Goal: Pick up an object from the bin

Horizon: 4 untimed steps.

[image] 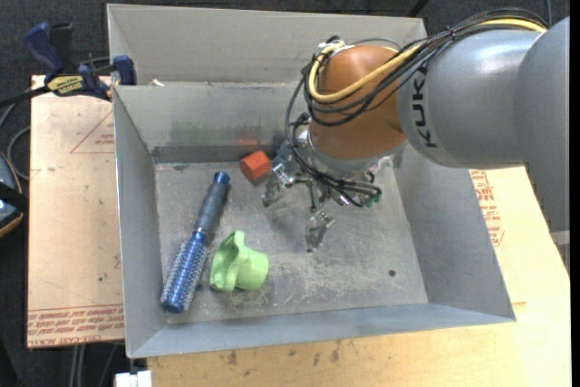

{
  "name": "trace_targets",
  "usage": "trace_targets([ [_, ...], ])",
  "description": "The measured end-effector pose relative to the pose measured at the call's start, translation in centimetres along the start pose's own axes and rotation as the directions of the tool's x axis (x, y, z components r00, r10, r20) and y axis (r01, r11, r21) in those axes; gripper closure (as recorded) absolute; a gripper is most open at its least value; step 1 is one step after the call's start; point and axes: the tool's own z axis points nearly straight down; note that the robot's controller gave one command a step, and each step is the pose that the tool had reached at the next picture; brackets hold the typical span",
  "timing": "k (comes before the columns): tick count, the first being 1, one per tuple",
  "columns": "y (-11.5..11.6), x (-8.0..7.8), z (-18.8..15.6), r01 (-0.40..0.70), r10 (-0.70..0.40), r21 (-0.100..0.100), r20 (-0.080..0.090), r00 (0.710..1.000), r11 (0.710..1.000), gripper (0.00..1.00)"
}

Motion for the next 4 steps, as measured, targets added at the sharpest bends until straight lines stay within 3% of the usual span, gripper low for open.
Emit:
trace_targets([
  [1,7.9,3.0,-1.6,0.202,-0.202,-0.002,-0.003,0.979,0.979,0.0],
  [2,14.0,2.3,-13.4,0.334,-0.334,0.005,0.005,0.943,0.943,0.0],
  [3,18.6,-1.9,-3.9,0.28,-0.28,-0.005,-0.006,0.96,0.96,0.0],
  [4,15.9,-4.8,3.7,0.358,-0.358,0.001,0.001,0.934,0.934,0.0],
])
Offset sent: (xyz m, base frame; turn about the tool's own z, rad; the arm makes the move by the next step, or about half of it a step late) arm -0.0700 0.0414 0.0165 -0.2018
